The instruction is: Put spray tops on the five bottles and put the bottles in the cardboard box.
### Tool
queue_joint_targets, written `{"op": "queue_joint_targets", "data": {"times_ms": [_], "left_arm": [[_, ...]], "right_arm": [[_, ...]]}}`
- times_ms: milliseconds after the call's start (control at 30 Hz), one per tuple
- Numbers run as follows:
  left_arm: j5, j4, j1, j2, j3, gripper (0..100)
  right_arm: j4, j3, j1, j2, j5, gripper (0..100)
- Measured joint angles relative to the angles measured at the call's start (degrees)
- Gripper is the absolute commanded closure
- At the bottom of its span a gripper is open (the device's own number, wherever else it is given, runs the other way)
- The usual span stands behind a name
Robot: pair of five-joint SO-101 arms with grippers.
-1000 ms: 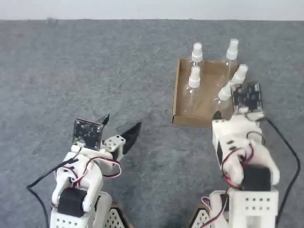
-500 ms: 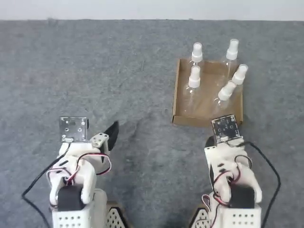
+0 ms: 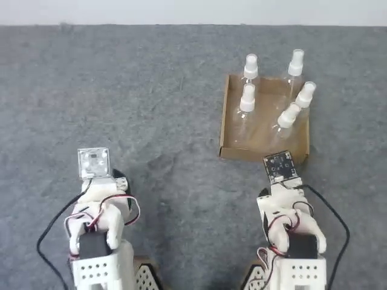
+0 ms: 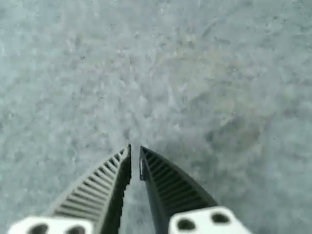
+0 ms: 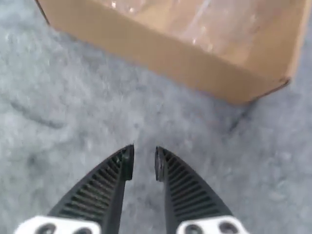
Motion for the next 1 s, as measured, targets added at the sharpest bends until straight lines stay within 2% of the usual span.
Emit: {"op": "queue_joint_targets", "data": {"times_ms": [133, 267, 400, 1000], "left_arm": [[0.0, 0.18, 0.0, 0.0, 0.0, 98], [0.0, 5.27, 0.0, 0.0, 0.0, 98], [0.0, 9.05, 0.0, 0.0, 0.0, 98], [0.0, 9.67, 0.0, 0.0, 0.0, 98]], "right_arm": [[0.0, 0.18, 0.0, 0.0, 0.0, 97.8], [0.53, 0.18, 0.0, 0.0, 0.0, 97.8], [5.45, 0.18, 0.0, 0.0, 0.0, 97.8], [5.54, 0.18, 0.0, 0.0, 0.0, 97.7]]}}
